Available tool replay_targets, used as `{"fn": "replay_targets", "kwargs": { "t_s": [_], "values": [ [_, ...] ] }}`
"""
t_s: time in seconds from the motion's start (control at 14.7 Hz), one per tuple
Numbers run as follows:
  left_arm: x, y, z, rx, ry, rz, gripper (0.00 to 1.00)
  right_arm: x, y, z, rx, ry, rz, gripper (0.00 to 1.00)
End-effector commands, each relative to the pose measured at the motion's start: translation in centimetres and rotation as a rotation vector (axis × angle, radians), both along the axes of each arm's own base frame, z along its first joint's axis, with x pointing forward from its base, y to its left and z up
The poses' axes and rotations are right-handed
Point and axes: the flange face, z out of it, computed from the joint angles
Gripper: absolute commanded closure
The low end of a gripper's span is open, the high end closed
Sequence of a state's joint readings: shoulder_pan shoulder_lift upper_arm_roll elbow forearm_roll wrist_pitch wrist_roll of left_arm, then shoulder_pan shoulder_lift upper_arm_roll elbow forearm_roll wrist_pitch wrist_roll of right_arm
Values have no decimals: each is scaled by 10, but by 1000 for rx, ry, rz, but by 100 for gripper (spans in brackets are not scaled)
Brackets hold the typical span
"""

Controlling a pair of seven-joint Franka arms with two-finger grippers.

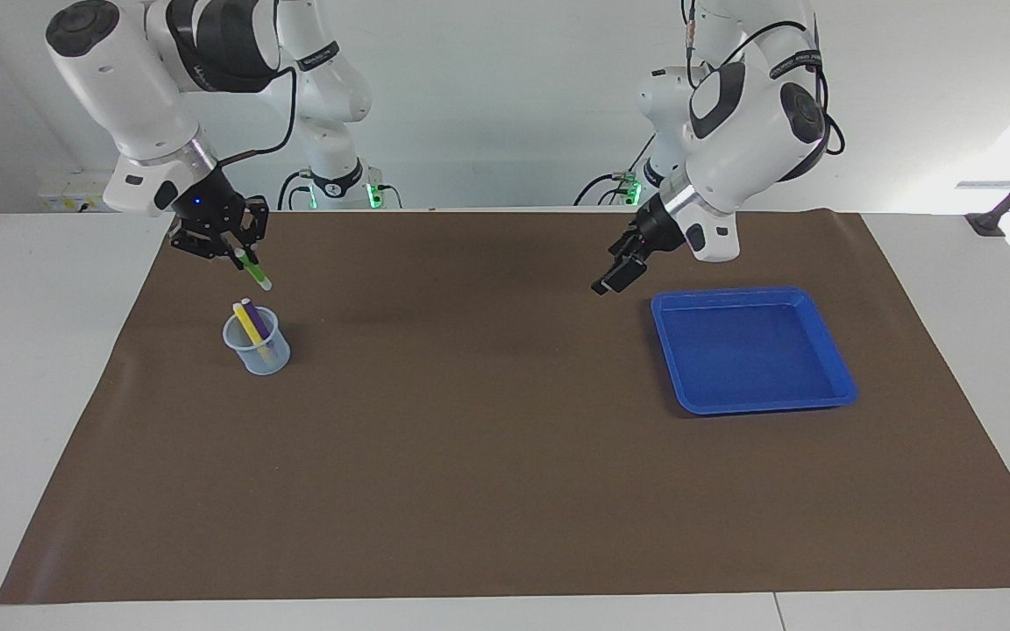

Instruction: Transfer and insert pens with both arms

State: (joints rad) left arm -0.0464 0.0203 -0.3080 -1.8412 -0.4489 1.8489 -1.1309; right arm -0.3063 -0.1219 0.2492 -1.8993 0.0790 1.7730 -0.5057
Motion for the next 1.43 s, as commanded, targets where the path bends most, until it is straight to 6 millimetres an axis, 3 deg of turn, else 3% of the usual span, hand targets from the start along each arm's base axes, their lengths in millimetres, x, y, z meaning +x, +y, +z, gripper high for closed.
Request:
{"fn": "replay_targets", "kwargs": {
  "t_s": [0.0, 0.2, 0.41, 0.61, 0.68, 0.75, 0.82, 1.02, 1.23, 1.36],
  "values": [
    [0, 40, 11, 101, -49, -187, 0, 8, -21, -30, -15, -10, 19, 100],
    [5, 74, 26, 196, -93, -408, 0, 20, -23, -54, -4, -12, 23, 100],
    [7, 98, 39, 278, -107, -571, 0, 16, -25, -81, -4, -7, 16, 100],
    [4, 109, 55, 312, -113, -743, 0, 4, -24, -101, -5, 23, 13, 100],
    [5, 121, 61, 313, -113, -770, 0, 3, -26, -100, -4, 28, 11, 59],
    [4, 121, 68, 304, -120, -816, 0, 2, -28, -100, -2, 32, 3, 11],
    [3, 131, 74, 299, -112, -859, 0, 3, -33, -96, -3, 31, -3, 0],
    [0, 139, 85, 290, -107, -1024, 0, 10, -34, -50, -2, 26, -9, 0],
    [1, 146, 89, 301, -159, -1002, 0, 10, -38, 3, -1, 45, -34, 0],
    [-1, 136, 87, 302, -165, -1018, 0, 7, -42, 35, 0, 49, -65, 0]
  ]
}}
